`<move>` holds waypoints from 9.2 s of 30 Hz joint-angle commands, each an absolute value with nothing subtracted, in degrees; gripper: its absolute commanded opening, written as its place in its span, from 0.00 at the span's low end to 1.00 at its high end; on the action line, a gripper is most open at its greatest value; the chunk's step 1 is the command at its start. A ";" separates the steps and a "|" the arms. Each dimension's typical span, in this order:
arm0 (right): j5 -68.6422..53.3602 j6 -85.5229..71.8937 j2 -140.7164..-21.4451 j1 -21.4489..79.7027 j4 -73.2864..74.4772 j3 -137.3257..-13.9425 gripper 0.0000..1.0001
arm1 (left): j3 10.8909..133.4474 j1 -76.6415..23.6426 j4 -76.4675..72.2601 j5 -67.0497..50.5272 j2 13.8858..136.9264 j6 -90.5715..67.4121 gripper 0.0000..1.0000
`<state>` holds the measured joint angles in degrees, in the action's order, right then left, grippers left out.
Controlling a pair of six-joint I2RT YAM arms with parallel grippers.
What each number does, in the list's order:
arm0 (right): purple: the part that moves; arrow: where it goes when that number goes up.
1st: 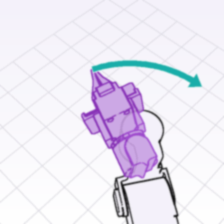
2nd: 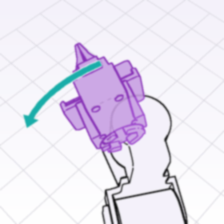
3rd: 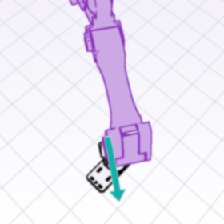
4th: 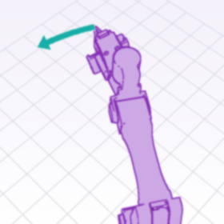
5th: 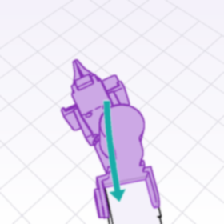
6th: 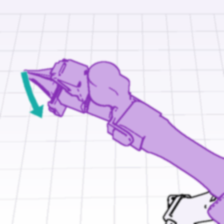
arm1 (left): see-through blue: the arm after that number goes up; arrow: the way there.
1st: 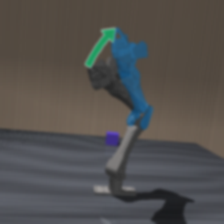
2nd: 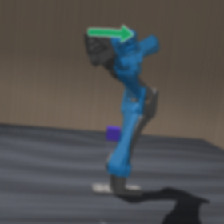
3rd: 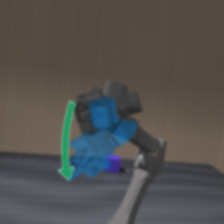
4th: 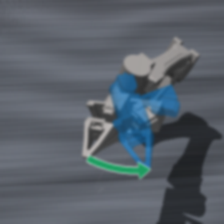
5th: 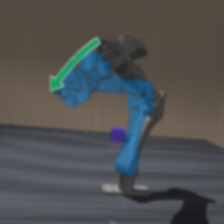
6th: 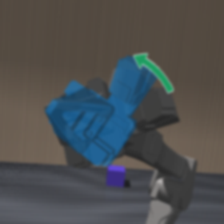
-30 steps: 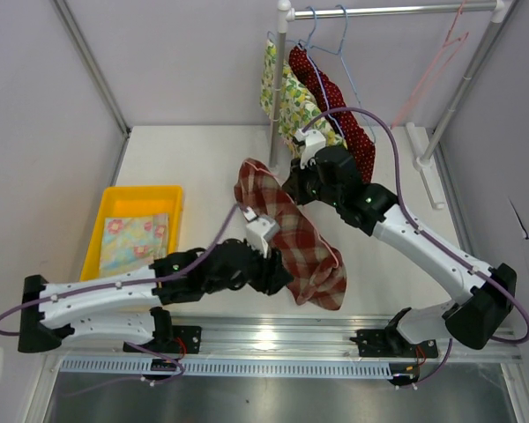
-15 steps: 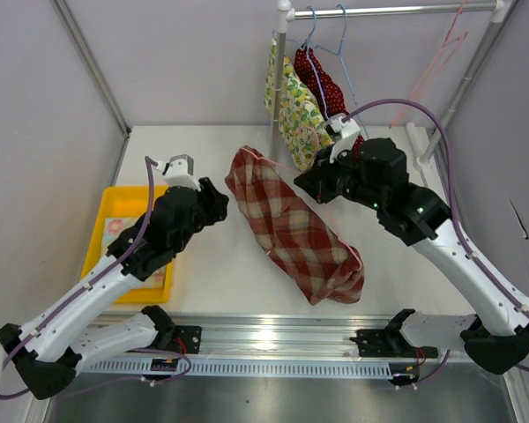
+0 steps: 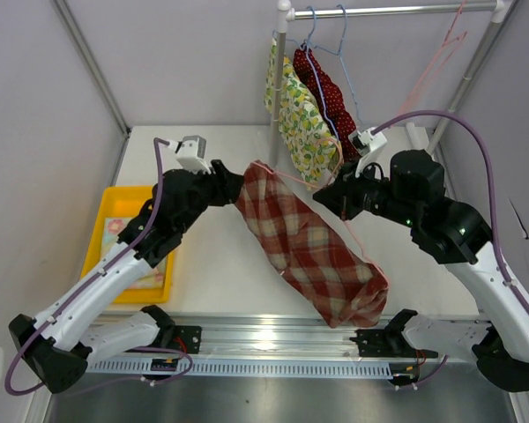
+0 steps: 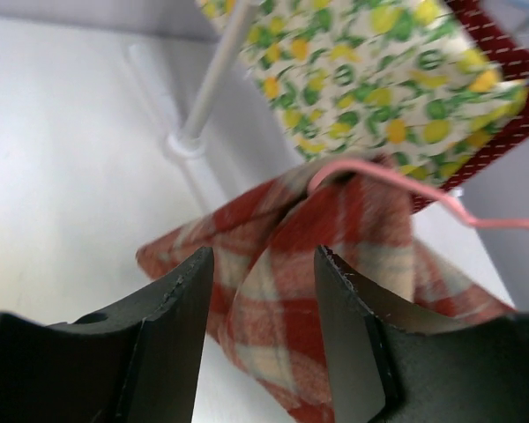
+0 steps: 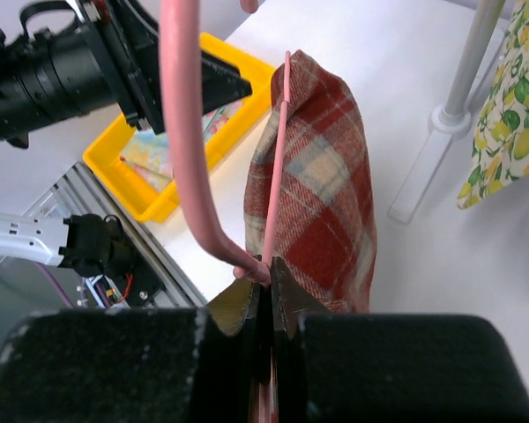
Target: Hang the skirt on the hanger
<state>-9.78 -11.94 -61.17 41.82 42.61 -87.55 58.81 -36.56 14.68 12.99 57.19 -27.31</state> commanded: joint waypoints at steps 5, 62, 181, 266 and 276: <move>-10.81 -12.39 -58.53 41.92 41.57 -92.11 0.00 | 56.87 -36.30 -2.36 -2.52 59.76 -22.50 0.54; 29.70 -20.48 -67.59 33.58 86.92 -113.20 0.00 | 67.24 -36.30 0.95 -12.13 68.21 -25.58 0.51; 16.97 3.17 -100.02 13.28 33.76 -135.70 0.00 | 66.01 -36.21 10.81 -14.85 65.39 -19.33 0.51; 3.36 -20.39 -72.88 6.42 37.61 -102.50 1.00 | 67.67 -36.30 18.72 -11.78 54.41 -20.04 0.61; -10.63 -23.82 -54.51 7.99 39.73 -77.71 0.99 | 65.30 -36.30 22.06 -7.56 49.49 -21.27 0.62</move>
<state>-3.09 -21.76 -56.73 6.83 38.96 -81.97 65.23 -36.56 21.10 -9.58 50.96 -19.97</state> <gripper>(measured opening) 0.993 0.618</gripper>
